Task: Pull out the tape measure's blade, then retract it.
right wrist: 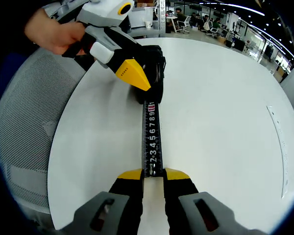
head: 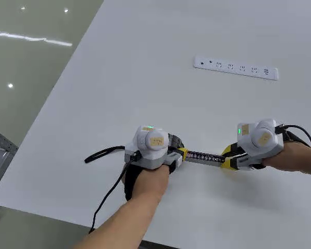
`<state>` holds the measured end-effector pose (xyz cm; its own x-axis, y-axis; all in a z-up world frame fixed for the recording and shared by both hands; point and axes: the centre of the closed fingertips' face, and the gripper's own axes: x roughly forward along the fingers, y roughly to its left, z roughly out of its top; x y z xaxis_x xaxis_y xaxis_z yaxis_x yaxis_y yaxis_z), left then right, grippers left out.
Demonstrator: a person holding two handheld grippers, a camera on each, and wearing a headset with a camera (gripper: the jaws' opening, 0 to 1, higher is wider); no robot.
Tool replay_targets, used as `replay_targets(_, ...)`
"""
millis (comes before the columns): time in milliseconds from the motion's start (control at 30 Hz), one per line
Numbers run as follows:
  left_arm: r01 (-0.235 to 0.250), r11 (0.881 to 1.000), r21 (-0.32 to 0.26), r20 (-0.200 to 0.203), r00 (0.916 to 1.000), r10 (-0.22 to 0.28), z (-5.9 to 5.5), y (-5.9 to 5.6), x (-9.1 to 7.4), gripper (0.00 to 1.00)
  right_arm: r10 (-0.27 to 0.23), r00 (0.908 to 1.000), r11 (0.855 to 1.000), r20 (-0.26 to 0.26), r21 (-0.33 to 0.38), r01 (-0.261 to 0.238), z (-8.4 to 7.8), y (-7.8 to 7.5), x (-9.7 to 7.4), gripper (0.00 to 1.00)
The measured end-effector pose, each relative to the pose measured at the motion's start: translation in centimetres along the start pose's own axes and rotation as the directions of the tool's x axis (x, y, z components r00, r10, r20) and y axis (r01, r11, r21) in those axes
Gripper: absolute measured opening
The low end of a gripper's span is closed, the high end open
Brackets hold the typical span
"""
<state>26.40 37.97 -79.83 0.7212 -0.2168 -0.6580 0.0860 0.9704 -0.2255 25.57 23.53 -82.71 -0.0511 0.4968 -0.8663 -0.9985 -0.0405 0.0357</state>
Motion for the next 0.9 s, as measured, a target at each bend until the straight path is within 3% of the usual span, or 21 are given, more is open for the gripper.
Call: replay_targets(900,0.007,1.0,-0.004,-0.005,1.0,-0.007,0.0,0.0,0.0,0.58,0.016,0.999,1.0,0.041,-0.02,-0.015,3.5,0.0,1.9,0.12)
